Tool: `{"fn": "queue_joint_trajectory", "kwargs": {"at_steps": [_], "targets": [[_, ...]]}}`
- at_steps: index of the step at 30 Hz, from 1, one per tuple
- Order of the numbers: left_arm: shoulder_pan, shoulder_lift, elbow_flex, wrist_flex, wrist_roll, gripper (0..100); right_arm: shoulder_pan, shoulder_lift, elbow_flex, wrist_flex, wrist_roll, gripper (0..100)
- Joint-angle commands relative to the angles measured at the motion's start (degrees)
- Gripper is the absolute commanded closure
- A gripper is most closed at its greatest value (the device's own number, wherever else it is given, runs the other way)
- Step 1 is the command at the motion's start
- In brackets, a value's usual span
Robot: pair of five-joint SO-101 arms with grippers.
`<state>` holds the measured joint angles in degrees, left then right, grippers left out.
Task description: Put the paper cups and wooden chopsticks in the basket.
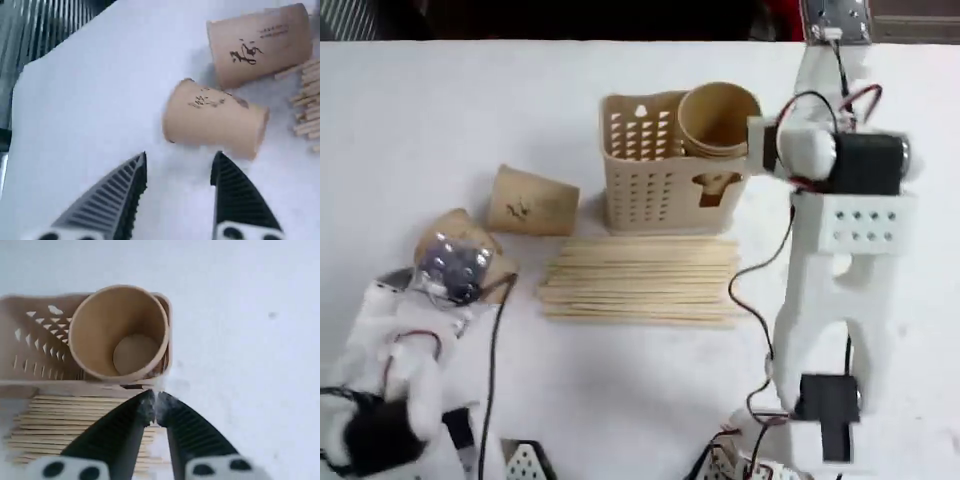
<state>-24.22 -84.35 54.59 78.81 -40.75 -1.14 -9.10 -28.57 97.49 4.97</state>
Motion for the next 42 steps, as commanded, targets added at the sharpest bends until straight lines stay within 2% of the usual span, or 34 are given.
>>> {"fn": "queue_joint_trajectory", "kwargs": {"at_steps": [1,5,10,13,18,23,30,35,42], "targets": [[-4.2,21.6,-18.4,0.4,2.7,79,2.8,-7.2,8.9,-0.9,3.3,98.1],[-9.7,41.5,-31.9,-2.2,3.2,77,5.5,-16.8,31.2,-9.4,7.8,98.1],[-13.6,65.1,-48.2,-1.5,6.9,73,7.8,-32.7,64.5,-26.9,15.6,98.1],[-13.5,77.7,-57.8,1.1,9.3,73,7.5,-42.9,81.1,-33.8,19.9,98.1],[-9.6,94.3,-72.9,8.7,11.9,73,7.4,-57.4,98.6,-37.4,24.6,98.1],[-4.3,105.9,-80.4,14.0,12.4,72,7.4,-68.4,109.3,-37.4,24.6,98.1],[-3.7,114.4,-81.0,11.1,12.0,70,7.8,-81.4,115.9,-34.0,24.6,98.1],[-1.3,116.4,-80.8,11.9,12.0,70,7.8,-90.8,120.4,-32.4,24.7,98.1],[3.5,116.4,-81.0,21.3,12.0,69,7.8,-93.9,122.5,-31.3,25.1,98.1]]}}
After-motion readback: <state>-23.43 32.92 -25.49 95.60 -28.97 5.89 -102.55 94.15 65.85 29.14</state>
